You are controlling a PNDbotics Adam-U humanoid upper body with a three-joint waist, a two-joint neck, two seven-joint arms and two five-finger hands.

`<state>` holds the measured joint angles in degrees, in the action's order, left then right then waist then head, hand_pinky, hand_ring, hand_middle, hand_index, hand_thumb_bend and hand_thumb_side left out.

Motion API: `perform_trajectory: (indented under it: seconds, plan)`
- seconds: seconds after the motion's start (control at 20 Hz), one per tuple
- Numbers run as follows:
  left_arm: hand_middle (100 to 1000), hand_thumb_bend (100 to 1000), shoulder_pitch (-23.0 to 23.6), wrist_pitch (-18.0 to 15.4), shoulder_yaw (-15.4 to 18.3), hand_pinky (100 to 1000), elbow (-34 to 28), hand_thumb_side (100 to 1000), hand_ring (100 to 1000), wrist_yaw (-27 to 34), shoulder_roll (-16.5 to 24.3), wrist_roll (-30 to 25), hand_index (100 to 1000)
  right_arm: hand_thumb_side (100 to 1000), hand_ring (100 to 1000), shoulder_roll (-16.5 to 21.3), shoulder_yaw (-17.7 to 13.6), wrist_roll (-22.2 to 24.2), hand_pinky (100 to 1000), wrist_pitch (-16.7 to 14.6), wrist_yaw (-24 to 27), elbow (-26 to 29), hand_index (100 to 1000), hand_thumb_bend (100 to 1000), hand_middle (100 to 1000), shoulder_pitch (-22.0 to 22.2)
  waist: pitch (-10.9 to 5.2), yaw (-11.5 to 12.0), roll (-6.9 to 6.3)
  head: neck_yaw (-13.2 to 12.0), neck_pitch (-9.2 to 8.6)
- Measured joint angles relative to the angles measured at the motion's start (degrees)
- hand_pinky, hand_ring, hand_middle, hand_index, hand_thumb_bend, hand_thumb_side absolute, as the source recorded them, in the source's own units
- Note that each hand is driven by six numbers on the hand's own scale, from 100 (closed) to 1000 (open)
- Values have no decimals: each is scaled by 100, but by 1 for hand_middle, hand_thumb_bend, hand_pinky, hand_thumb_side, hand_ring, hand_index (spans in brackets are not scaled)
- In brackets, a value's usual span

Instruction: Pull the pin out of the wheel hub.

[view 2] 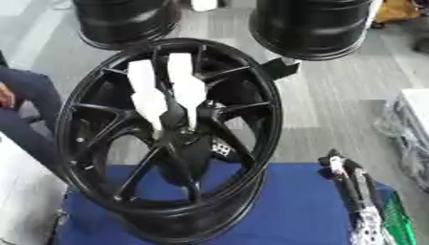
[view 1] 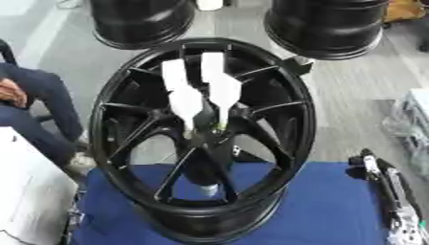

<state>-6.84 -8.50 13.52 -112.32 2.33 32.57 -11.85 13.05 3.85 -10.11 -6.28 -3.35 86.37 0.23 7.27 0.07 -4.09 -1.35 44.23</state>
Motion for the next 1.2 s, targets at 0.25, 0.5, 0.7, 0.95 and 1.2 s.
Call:
perform_trajectory:
  seconds: [0.25, 0.5, 0.7, 0.95, 1.2]
  plan:
    - [729, 649, -688, -461, -720, 768, 312, 532, 753, -449, 725, -431, 847, 847, 581, 37, 2, -4, 666, -4, -26, -16, 594, 100, 565, 34, -79, -38, -34, 47, 0]
    - [750, 703, -1387, -905, -1426, 773, 932, 511, 756, -893, 1429, -873, 878, 852, 581, 37, 7, 6, 666, -2, -35, -35, 593, 100, 565, 41, -106, -88, -4, 54, 0]
    - [740, 698, -1992, -1276, -1970, 771, 1316, 503, 749, -1261, 2024, -1243, 873, 857, 580, 36, 47, 41, 665, -1, -35, -37, 593, 100, 564, 51, -132, -173, 37, 75, 0]
    - [726, 688, -2737, -1739, -2480, 766, 1752, 504, 741, -1351, 2552, -1609, 863, 862, 581, 33, 113, 103, 665, -2, -34, -38, 593, 100, 565, 35, -133, -250, 69, 67, 0]
    - [704, 690, -3455, -2156, -2859, 762, 2409, 509, 715, -1496, 2261, -2019, 859, 862, 580, 31, 136, 133, 664, -1, -33, -40, 593, 100, 564, 32, -153, -255, 71, 66, 0]
